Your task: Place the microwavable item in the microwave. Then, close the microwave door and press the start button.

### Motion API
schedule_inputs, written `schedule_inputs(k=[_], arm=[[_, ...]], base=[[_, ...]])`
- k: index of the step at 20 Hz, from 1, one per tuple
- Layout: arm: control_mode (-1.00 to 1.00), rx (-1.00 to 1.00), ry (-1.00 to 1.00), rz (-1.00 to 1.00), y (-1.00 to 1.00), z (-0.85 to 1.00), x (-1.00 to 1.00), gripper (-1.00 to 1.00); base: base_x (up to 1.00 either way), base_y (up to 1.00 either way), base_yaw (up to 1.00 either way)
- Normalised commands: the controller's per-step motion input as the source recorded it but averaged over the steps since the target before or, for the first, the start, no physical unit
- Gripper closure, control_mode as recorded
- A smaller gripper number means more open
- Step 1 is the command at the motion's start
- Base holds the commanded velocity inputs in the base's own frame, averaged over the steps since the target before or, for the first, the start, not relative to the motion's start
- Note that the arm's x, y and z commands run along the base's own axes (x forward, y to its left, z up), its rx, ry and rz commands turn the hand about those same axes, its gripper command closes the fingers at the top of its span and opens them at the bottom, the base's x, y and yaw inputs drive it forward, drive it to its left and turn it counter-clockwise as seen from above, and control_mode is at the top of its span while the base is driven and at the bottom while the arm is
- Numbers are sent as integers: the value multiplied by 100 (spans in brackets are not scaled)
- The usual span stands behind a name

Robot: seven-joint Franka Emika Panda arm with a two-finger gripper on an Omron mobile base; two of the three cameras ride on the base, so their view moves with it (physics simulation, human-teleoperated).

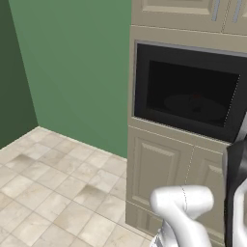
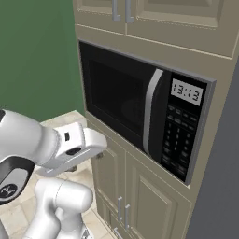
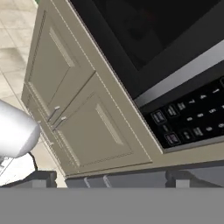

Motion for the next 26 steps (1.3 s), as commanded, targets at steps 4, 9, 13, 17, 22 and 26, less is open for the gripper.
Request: schedule_inputs(k=[4, 9, 13, 17, 22, 26], arm=[[-100, 0, 0, 0, -23, -83, 54, -100], [-100, -3, 0, 0, -55, -63, 65, -100], [-100, -13, 0, -8, -52, -34, 21, -100], [-100, -16, 0, -6, -35, -49, 5, -100], [-100, -7, 2, -2, -33, -62, 21, -100], [-100, 0, 3, 0, -1, -44, 41, -100]], base=[[0, 0, 0], [0, 0, 0], [0, 0, 0], [0, 0, 0], [0, 0, 0], [0, 0, 0]])
